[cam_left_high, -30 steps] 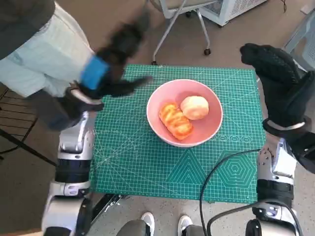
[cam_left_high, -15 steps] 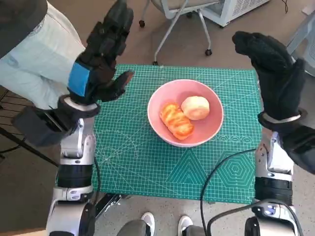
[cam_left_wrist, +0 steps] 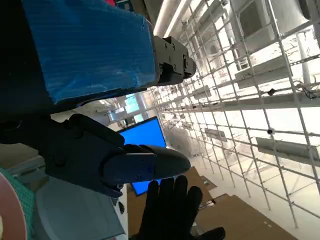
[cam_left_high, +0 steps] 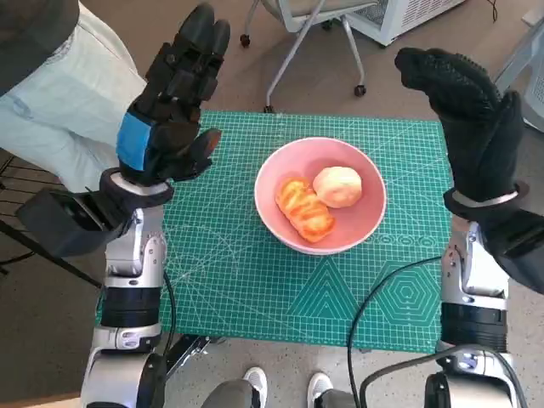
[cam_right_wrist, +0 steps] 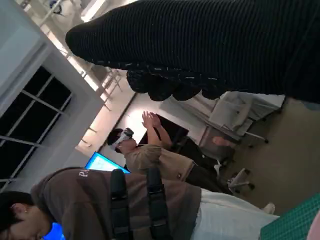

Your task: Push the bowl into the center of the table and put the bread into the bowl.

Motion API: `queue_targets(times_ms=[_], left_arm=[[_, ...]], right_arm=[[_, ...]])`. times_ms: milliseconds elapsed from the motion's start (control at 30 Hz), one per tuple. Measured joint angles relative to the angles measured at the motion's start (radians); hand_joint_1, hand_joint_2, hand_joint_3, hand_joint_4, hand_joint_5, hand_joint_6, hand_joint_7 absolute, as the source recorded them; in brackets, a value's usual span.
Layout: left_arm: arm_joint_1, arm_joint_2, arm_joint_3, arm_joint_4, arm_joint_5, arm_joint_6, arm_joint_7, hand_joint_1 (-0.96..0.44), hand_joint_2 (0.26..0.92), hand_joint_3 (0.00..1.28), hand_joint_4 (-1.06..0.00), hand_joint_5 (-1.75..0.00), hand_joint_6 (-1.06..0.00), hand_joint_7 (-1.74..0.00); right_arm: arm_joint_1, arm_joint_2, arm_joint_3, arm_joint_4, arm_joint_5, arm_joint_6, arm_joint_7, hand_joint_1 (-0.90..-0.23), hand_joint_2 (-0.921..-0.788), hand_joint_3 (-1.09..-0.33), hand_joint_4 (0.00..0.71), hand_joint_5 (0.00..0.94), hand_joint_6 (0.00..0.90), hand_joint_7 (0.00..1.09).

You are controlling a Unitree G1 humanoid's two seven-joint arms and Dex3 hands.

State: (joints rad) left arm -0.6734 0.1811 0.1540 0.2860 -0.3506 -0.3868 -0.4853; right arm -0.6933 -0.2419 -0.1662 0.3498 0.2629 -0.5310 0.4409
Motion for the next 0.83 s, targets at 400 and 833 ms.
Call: queue_targets(times_ms=[400, 833], left_arm=[[0.016, -0.006, -0.027, -0.023, 0.003, 0.010, -0.001, -0.74, 0.921, 0.48, -0.06, -0.01, -0.15, 0.00], [0.020, -0.005, -0.041, -0.032, 0.023, 0.011, -0.002, -0.75, 0.921, 0.49, -0.05, -0.01, -0.13, 0.00]], right_arm=[[0.000, -0.001, 0.009, -0.009, -0.002, 0.013, -0.009, -0.678, -0.921, -0.691, 0.192, 0.001, 0.217, 0.15], [-0.002, -0.001, 0.015, -0.013, -0.002, 0.021, -0.013, -0.682, -0.921, -0.692, 0.192, 0.001, 0.219, 0.15]])
